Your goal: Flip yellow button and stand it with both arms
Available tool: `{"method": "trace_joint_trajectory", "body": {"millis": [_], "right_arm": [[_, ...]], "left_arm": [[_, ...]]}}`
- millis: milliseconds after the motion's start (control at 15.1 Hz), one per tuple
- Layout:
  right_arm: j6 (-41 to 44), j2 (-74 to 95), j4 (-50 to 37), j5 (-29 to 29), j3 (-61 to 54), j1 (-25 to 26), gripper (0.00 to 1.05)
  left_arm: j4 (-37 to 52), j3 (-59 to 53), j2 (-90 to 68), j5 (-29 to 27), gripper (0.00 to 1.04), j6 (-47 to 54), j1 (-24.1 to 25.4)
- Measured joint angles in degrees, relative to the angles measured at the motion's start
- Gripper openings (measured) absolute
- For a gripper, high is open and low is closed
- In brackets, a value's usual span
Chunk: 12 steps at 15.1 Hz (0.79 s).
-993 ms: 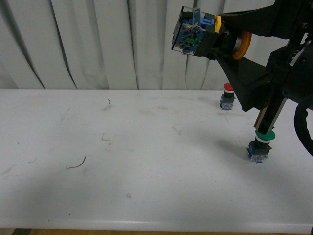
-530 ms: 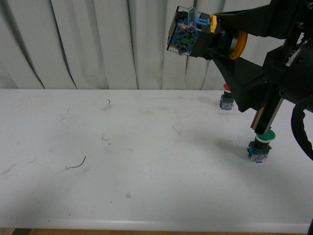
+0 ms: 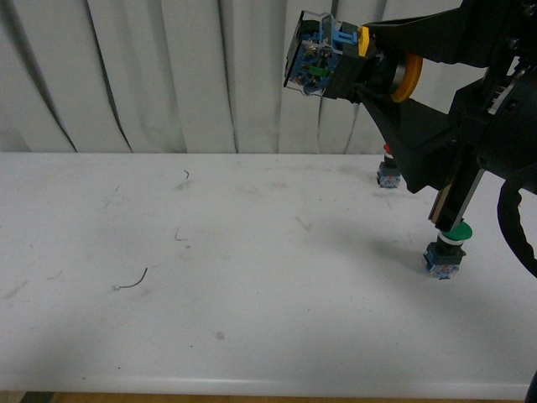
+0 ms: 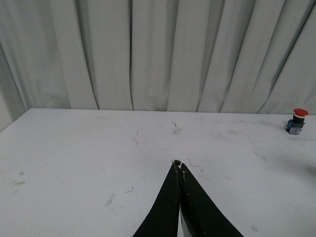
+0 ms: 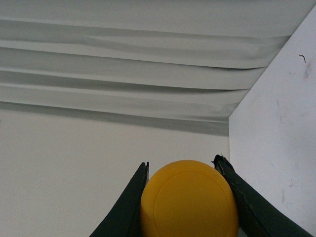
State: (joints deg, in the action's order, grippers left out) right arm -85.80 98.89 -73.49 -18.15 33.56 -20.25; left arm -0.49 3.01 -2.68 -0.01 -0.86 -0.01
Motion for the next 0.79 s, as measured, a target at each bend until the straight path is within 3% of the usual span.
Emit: {"method": "trace_joint_trajectory", "body": {"millis": [530,728,794], "right_arm": [[1.31,-0.04,0.02,0.07,-0.55,0.26,0.36],[10.01,-1.07,0.22,0.74,-0.48,3.50,0.36],[16.06,-2.47,0.26,2.29,0.11,5.20,0.36]], "left_arm": [[0.31,-2.47,2.21,-0.02,0.02,0.00,-0.02],[0.28,-2.47,2.21,0.00,0.33,0.00,0.00],[0.31,-2.47,2.21,0.00,0.47,0.02,0.00]]}}
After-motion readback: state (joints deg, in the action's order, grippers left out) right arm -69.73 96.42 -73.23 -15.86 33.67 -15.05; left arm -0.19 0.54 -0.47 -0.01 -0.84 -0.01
